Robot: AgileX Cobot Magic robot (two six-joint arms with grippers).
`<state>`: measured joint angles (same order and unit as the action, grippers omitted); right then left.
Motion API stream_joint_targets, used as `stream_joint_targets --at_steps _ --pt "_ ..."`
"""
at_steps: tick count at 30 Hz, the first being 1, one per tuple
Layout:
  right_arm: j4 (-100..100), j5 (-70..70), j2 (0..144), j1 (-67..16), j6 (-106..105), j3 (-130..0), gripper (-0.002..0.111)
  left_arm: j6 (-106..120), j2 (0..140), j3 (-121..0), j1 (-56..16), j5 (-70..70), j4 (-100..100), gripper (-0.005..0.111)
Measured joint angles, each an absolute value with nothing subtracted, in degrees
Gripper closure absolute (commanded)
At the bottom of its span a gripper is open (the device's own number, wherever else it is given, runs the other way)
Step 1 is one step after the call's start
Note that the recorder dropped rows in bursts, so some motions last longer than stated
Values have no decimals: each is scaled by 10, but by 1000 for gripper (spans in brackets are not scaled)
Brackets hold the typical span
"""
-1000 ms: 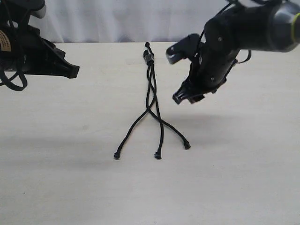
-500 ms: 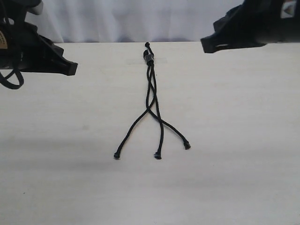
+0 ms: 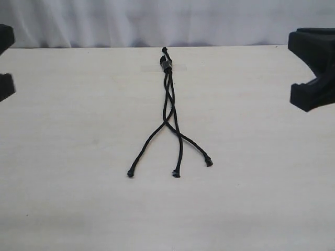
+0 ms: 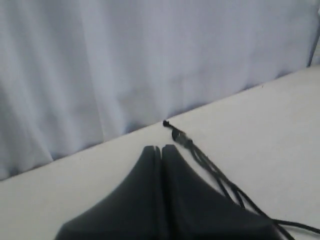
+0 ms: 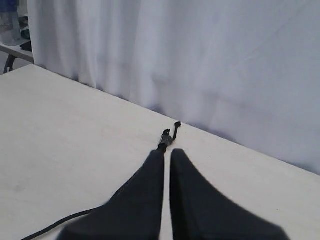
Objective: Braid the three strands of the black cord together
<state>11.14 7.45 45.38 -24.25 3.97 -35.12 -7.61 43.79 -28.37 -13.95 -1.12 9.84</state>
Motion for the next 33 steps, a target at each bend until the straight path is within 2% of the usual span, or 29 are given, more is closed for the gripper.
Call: stream_joint_targets --at_steps 4,12,20,24,27,33 --pt "110 74 422 -243 40 -344 104 -76 327 -236 -139 -21 98 107" --pt "110 74 378 -243 40 -344 104 -76 166 -227 -139 6 98 107" --pt "110 74 370 -243 40 -343 104 -73 89 -227 -139 12 102 107" --pt "110 74 370 -243 40 -343 104 -72 68 -227 -133 79 115 107" --pt "110 74 370 -243 40 -343 104 -72 34 -217 -95 147 115 107" --pt "110 74 370 -243 40 -343 104 -72 3 -175 38 190 116 107"
